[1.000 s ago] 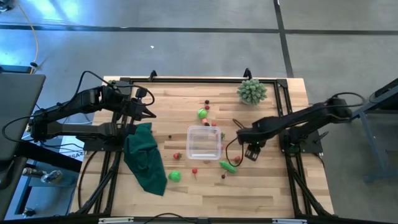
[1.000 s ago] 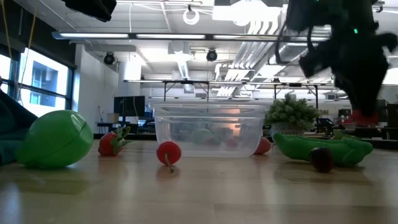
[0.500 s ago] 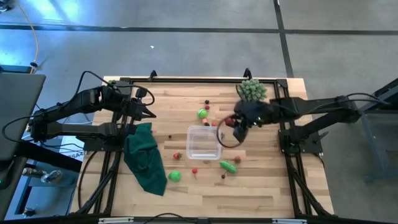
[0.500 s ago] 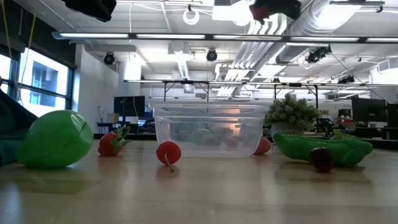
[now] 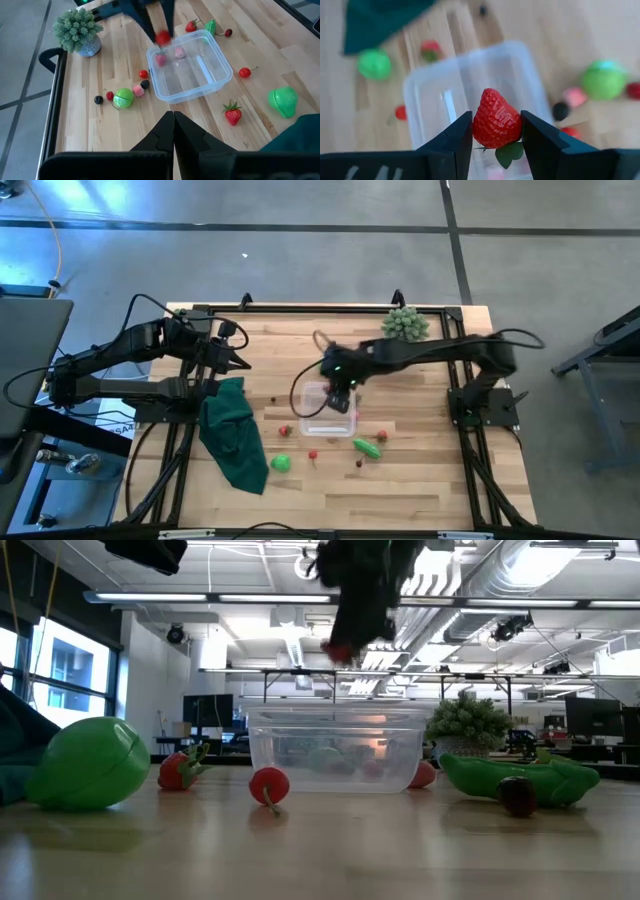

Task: Pick and placing Produce into tupperware
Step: Put the red strawberry into the transparent bin

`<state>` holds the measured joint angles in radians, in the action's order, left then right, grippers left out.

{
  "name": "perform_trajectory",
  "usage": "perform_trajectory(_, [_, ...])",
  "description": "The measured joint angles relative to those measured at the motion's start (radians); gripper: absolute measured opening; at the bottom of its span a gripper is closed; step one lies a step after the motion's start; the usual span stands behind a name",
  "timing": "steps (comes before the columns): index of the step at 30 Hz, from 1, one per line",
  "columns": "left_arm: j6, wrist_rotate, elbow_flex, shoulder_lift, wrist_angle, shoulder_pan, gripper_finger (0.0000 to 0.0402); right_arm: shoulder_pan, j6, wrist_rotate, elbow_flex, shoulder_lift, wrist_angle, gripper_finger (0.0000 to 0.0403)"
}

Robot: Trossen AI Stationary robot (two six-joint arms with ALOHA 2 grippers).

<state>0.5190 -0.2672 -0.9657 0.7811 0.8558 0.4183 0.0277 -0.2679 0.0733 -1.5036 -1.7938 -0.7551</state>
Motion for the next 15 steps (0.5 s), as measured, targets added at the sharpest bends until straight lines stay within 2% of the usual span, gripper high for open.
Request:
perform_trajectory(8, [0.0, 0.0, 0.0, 0.0, 0.0, 0.0, 0.0001, 0.008, 0.014, 0.05, -0.001, -0.186, 0.007, 0.0135])
perform_trajectory(15, [0.0, 0.0, 0.0, 0.0, 0.0, 0.0, 0.0001, 0.005, 0.033, 0.068, -0.001, -0.251, 0.02, 0.0135])
